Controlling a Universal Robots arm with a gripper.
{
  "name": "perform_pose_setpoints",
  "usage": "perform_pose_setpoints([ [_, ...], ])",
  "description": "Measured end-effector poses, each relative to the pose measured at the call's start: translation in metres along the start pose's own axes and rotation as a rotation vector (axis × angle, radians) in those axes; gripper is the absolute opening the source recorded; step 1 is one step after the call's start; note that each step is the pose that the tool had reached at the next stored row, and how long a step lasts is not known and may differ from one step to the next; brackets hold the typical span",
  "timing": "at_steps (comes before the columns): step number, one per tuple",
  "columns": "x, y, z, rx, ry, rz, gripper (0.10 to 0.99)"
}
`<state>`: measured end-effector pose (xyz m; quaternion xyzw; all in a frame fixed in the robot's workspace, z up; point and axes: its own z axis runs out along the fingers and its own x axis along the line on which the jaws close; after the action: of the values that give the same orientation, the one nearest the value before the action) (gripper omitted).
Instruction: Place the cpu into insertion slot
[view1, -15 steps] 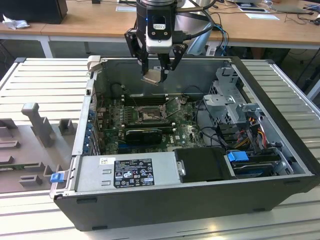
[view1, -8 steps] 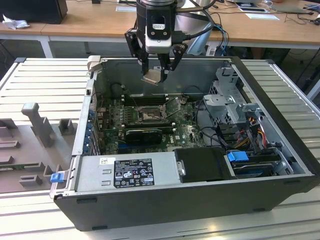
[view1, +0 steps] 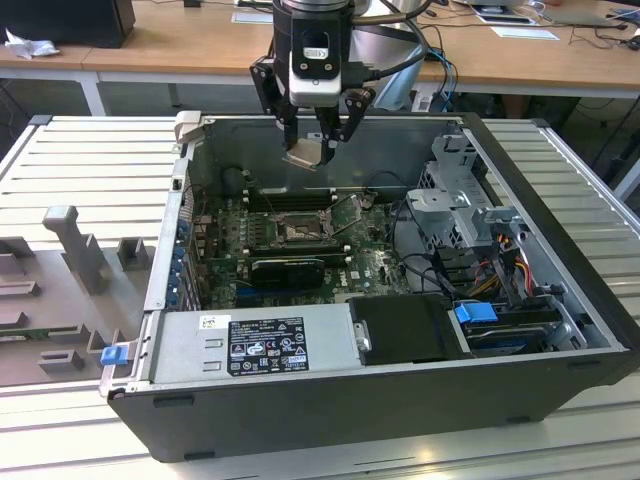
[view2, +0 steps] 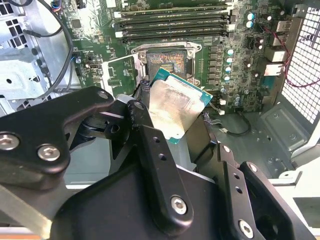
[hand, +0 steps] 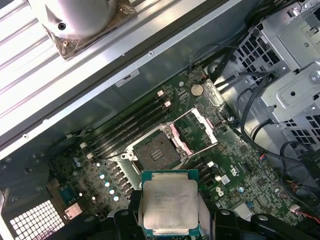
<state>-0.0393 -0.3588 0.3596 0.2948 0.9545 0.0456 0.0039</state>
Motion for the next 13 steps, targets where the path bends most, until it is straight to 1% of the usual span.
perform_pose_setpoints([
  [13,0.0,0.0,0.0001,0.0,-0.0022,0.024,0.529],
])
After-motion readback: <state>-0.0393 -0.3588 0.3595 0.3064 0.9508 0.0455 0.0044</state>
